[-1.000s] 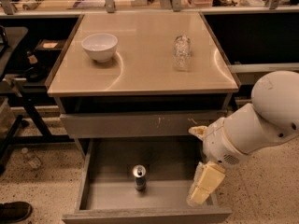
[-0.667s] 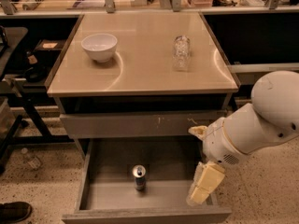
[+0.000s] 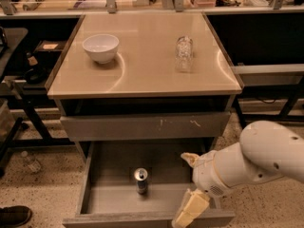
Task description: Pick redbull can from middle drawer and place on counter
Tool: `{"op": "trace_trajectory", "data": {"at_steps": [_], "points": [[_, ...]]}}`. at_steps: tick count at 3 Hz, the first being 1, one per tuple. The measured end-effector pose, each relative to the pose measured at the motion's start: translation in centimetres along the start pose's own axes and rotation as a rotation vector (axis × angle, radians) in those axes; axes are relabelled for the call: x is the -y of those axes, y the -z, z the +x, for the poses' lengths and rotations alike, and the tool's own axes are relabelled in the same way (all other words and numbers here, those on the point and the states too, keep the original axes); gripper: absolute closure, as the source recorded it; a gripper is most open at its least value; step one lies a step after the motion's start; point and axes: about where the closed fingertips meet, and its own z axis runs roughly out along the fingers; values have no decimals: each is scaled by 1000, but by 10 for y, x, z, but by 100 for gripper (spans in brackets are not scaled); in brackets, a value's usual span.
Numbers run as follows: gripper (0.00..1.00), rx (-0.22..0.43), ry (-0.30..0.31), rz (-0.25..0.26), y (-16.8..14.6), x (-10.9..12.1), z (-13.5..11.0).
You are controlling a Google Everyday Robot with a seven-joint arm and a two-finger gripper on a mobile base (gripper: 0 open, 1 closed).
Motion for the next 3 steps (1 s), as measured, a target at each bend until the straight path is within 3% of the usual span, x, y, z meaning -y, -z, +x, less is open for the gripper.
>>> {"op": "trace_trajectory", "data": {"at_steps": [2,3], "points": [[0,100,-47,17,-74,13,14],[0,100,-47,17,-74,13,14]]}}
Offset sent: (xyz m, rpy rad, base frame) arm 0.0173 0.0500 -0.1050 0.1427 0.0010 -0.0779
